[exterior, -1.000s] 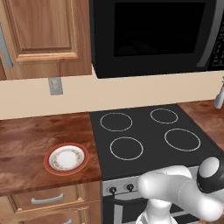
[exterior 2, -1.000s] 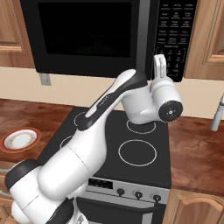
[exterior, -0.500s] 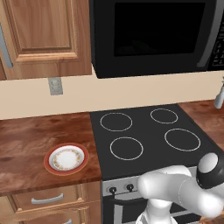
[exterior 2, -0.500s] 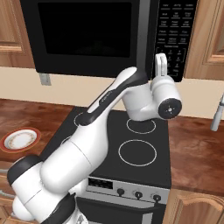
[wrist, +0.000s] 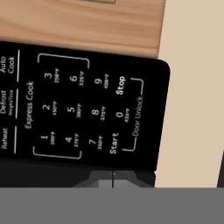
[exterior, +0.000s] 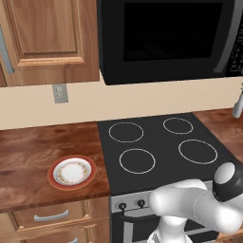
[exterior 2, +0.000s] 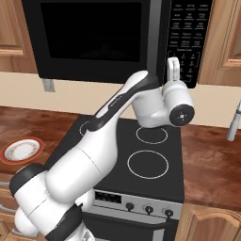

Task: Pick the corn from the counter and place it in the microwave. Then turn on the microwave.

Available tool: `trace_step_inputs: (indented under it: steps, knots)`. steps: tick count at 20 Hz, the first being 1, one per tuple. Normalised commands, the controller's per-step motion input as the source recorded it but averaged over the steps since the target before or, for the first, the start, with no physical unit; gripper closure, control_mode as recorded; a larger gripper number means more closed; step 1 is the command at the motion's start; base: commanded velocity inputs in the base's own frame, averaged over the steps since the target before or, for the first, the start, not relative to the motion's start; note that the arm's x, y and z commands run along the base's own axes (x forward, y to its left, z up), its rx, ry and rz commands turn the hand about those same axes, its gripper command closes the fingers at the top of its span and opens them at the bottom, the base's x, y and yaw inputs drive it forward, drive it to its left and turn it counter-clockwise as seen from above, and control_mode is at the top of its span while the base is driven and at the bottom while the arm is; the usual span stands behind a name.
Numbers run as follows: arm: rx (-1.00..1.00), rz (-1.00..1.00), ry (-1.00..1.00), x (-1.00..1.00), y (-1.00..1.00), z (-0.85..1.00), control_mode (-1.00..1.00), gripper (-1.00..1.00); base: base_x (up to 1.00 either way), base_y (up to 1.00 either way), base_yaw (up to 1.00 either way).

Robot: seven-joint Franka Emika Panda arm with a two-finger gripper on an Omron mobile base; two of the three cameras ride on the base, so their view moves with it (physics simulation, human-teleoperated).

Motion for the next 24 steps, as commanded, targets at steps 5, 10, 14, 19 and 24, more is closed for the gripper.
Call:
trace_step_inputs:
  steps: [5, 10, 14, 19, 24]
  knots:
    - [0.01, -0.01, 0.00, 0.08, -0.04, -0.02, -1.00, 1.00, 0.00, 0.00, 0.00]
    - [0.01, -0.01, 0.00, 0.09, -0.05, 0.00, -1.00, 1.00, 0.00, 0.00, 0.00]
    - [0.01, -0.01, 0.00, 0.12, -0.04, -0.01, -1.00, 1.00, 0.00, 0.00, 0.00]
    - [0.00, -0.01, 0.00, 0.13, -0.03, -0.01, -1.00, 1.00, 0.00, 0.00, 0.00]
    - [0.00, -0.01, 0.00, 0.12, -0.05, -0.01, -1.00, 1.00, 0.00, 0.00, 0.00]
